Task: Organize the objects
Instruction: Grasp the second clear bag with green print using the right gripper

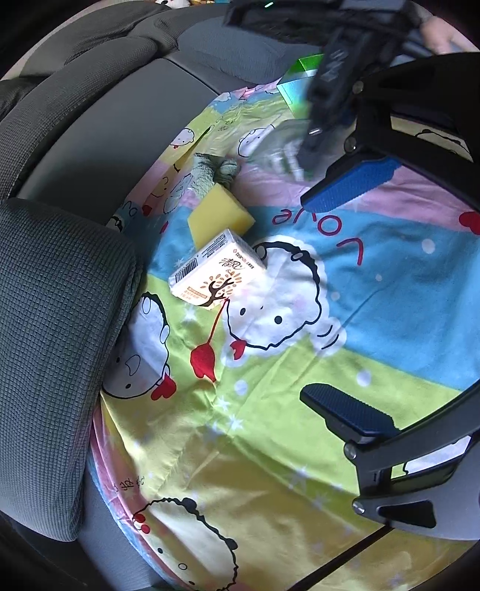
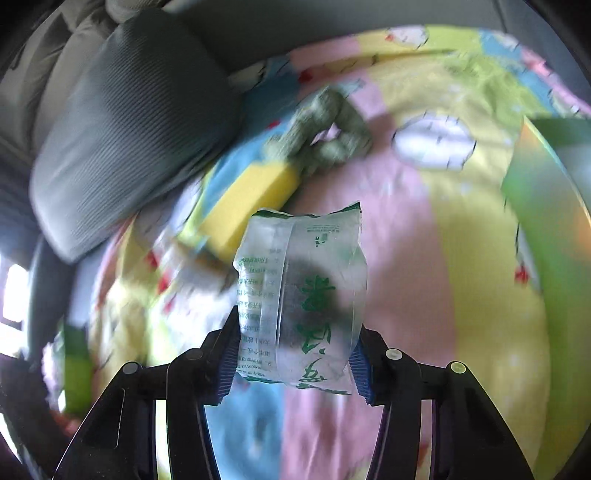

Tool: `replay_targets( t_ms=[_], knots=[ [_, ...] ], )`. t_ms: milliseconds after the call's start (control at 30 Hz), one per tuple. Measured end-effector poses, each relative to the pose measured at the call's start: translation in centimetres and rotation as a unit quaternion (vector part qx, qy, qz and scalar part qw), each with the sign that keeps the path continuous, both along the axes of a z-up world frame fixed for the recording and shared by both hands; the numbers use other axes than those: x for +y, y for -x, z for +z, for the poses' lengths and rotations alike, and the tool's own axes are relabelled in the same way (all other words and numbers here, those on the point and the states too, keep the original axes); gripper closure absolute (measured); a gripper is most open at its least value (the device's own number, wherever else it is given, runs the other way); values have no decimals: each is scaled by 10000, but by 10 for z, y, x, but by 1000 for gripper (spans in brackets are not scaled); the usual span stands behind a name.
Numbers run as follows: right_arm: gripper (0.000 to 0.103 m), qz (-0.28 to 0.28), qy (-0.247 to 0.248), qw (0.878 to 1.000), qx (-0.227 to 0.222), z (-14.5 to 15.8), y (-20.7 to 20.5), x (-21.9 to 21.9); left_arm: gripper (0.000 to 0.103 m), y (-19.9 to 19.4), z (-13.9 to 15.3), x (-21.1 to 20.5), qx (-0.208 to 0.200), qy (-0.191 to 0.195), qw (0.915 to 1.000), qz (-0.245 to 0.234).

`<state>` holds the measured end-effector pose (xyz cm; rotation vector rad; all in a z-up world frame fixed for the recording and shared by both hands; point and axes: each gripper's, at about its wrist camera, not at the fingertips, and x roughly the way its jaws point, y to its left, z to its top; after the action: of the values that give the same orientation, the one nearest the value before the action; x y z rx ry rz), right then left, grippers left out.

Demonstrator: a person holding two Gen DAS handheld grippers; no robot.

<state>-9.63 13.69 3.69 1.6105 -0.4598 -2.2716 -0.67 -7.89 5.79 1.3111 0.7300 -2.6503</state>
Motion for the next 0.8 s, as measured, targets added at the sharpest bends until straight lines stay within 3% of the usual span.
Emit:
replay_targets(
  t_ms=[167, 233, 300, 400, 567, 733, 800],
  knots=[
    [44, 583, -34, 9982, -154, 2, -36, -5, 10, 1, -4, 1, -95, -184, 9998, -49],
    [28, 558, -164, 9982, -131, -1, -42, -5, 10, 1, -6, 5, -131, -238, 9995, -134],
    [21, 438, -145, 9988, -144, -3, -43, 0, 10, 2, -7, 9, -176, -242, 9993, -218],
    [21, 119, 185, 9997, -73, -2, -40, 18, 10, 4, -10, 13, -260, -339, 9985, -349],
    [22, -314, 660, 9970, 269, 8, -33, 42, 10, 9, -17, 30, -417, -831, 9923, -821],
    [43, -200, 1000, 9943, 303, 8, -29, 43, 10, 11, -22, 62, -622, -948, 9823, -1489],
    [44, -122, 1044, 9943, 194, 3, -27, 38, 11, 11, -29, 74, -761, -982, 9779, -1679]
  ],
)
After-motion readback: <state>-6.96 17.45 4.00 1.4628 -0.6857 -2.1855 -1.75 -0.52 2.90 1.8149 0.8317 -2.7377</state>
